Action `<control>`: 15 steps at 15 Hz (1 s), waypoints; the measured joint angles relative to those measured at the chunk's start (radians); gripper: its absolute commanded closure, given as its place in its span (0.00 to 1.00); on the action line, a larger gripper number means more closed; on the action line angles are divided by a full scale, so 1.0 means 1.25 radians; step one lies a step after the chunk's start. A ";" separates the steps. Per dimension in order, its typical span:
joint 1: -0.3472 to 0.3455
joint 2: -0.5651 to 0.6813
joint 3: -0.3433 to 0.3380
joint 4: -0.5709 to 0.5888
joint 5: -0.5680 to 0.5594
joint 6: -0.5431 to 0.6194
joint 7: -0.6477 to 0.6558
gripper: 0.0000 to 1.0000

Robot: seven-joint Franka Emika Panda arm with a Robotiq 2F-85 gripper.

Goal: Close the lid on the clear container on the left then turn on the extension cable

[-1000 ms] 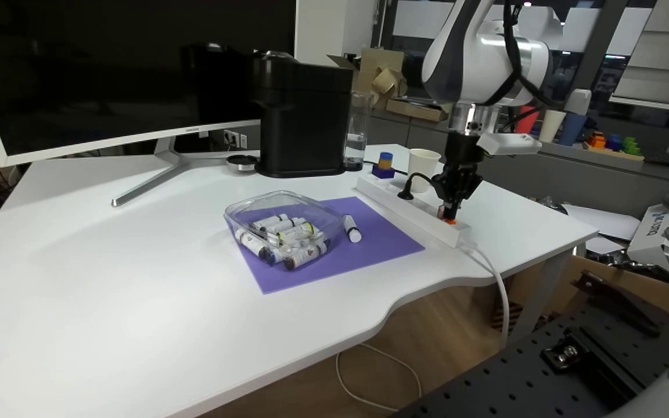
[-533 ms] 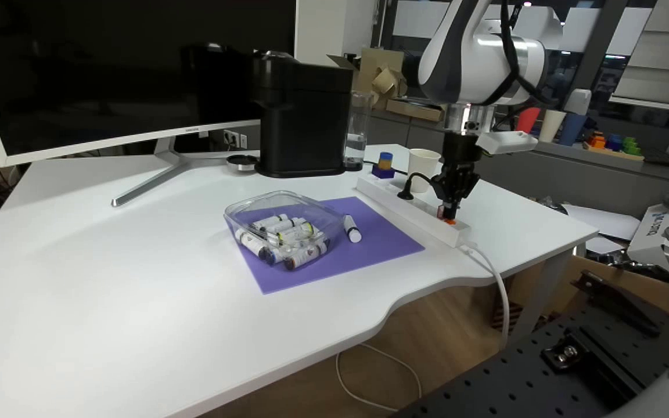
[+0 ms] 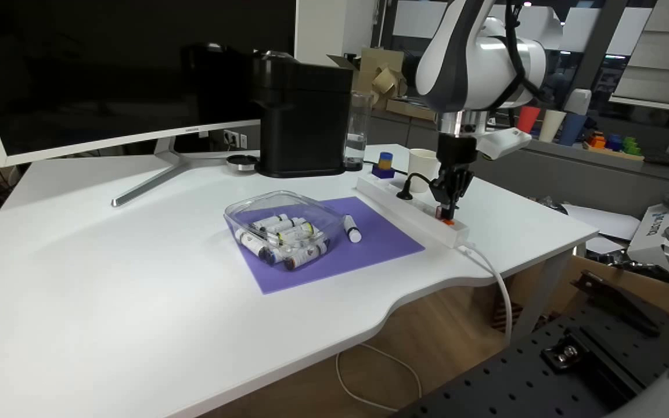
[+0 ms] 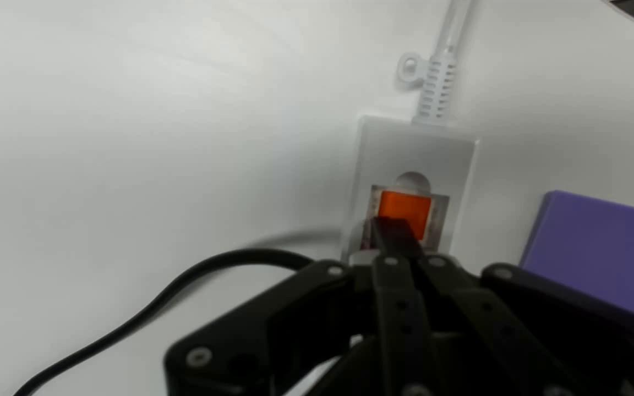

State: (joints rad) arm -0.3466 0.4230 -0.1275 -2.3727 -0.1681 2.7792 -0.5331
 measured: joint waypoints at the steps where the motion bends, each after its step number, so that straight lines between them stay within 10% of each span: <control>1: 0.005 -0.003 -0.001 -0.007 -0.005 0.005 0.002 1.00; 15: 0.022 -0.017 -0.011 -0.051 -0.006 0.025 0.036 1.00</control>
State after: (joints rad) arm -0.3188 0.4016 -0.1408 -2.4370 -0.1753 2.8106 -0.4882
